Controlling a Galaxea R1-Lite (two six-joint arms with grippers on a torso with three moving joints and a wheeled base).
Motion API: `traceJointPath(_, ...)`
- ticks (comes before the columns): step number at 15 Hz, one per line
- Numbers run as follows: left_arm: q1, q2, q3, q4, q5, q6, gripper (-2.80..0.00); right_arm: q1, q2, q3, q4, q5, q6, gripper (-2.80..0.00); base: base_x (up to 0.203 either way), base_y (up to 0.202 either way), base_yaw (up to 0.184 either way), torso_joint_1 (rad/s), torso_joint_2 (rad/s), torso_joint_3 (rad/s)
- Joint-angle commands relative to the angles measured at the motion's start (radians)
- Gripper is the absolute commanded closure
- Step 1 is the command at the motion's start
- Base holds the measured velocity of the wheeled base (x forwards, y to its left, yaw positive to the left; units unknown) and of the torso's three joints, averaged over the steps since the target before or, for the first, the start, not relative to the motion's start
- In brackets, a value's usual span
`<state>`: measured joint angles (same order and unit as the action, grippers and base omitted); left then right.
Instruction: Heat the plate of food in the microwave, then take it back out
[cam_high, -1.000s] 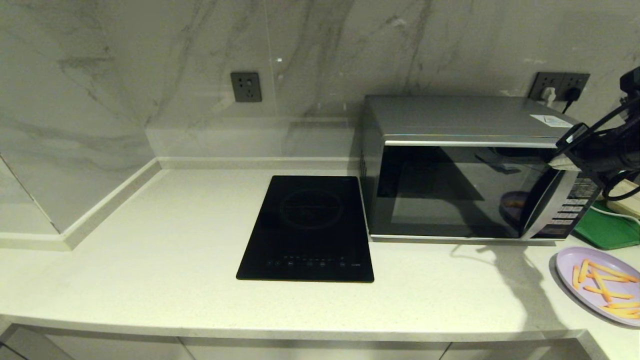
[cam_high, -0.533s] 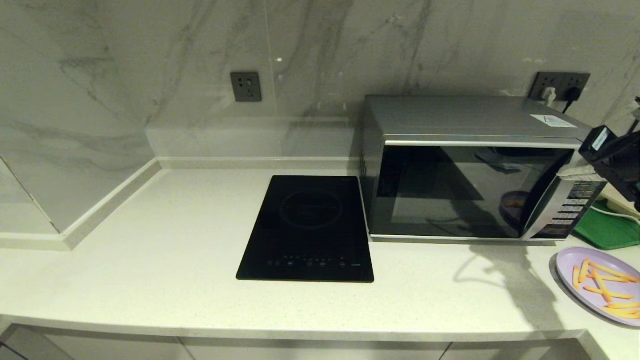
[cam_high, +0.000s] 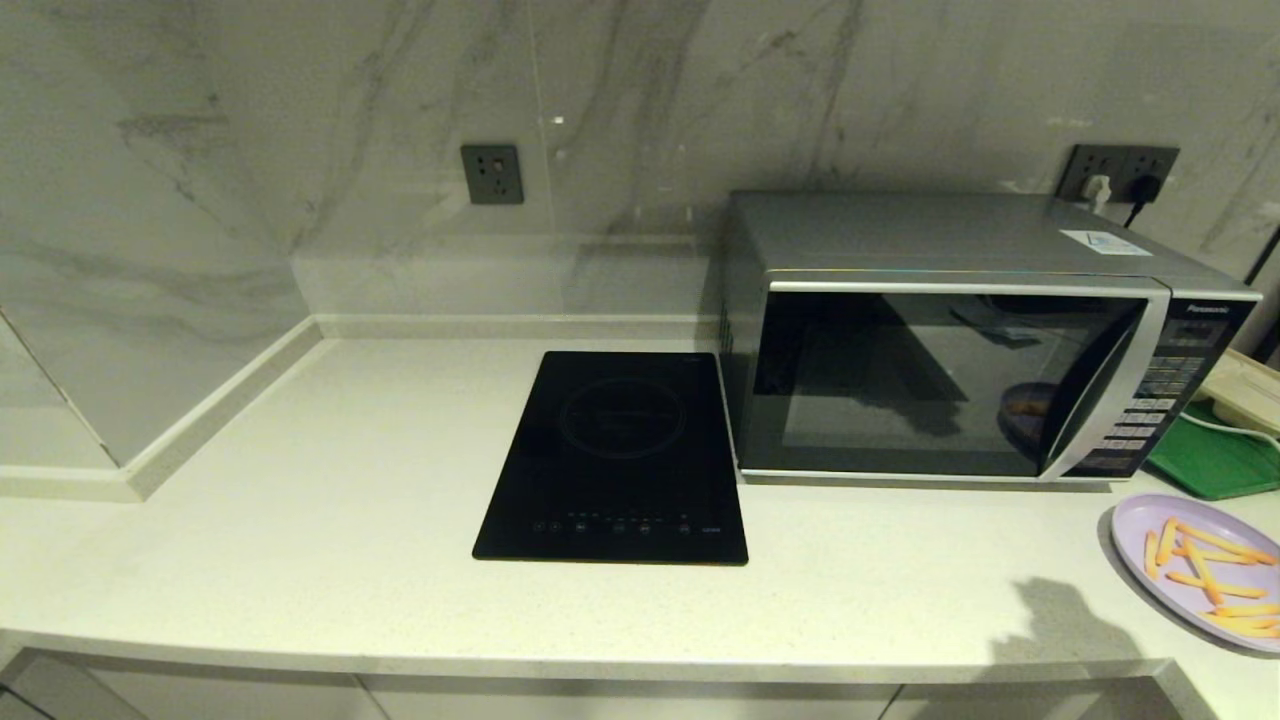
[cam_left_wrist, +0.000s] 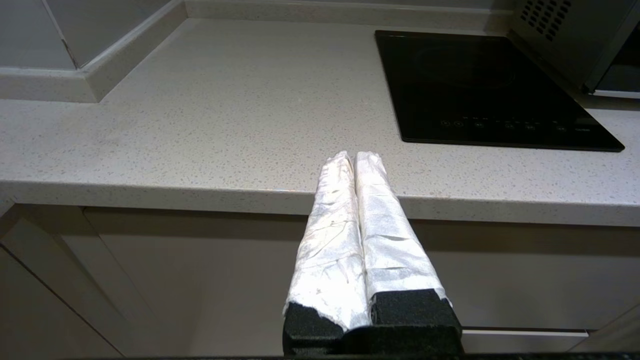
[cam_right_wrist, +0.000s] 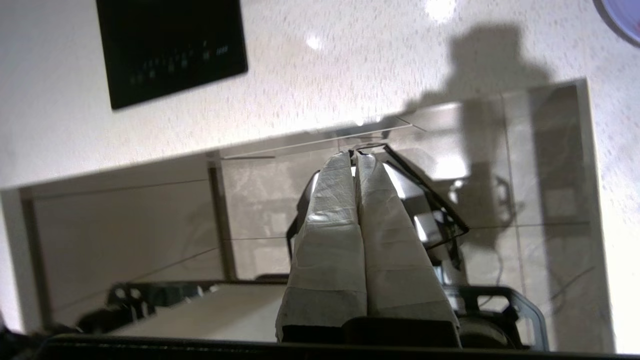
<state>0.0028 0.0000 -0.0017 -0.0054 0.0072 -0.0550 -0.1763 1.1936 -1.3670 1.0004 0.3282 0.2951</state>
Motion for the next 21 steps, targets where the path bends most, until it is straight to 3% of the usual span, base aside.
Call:
traceJointPath(1, 0.0, 0.0, 0.0, -0.001, 0.0, 0.0, 0.0, 0.002, -0.297, 0.097, 0.041, 0.002, -0.03, 0.0, 0.0, 0.0, 0.0, 0.0, 0.0, 0.0)
traceJointPath(6, 0.0, 0.0, 0.0, -0.001, 0.0, 0.0, 0.0, 0.013, -0.681, 0.22, 0.192, -0.057, -0.132, 0.0, 0.0, 0.0, 0.0, 0.0, 0.0, 0.0)
traceJointPath(9, 0.0, 0.0, 0.0, -0.001, 0.0, 0.0, 0.0, 0.116, -0.84, 0.259, 0.289, -0.089, -0.195, 0.0, 0.0, 0.0, 0.0, 0.0, 0.0, 0.0)
traceJointPath(14, 0.0, 0.0, 0.0, -0.001, 0.0, 0.0, 0.0, 0.17, -1.092, 0.388, 0.286, -0.206, -0.212, 0.0, 0.0, 0.0, 0.0, 0.0, 0.0, 0.0)
traceJointPath(17, 0.0, 0.0, 0.0, -0.001, 0.0, 0.0, 0.0, 0.175, -1.179, 0.607, 0.098, -0.263, -0.248, 0.0, 0.0, 0.0, 0.0, 0.0, 0.0, 0.0)
traceJointPath(21, 0.0, 0.0, 0.0, -0.001, 0.0, 0.0, 0.0, 0.176, -1.192, 0.928, -0.318, -0.298, -0.262, 0.0, 0.0, 0.0, 0.0, 0.0, 0.0, 0.0)
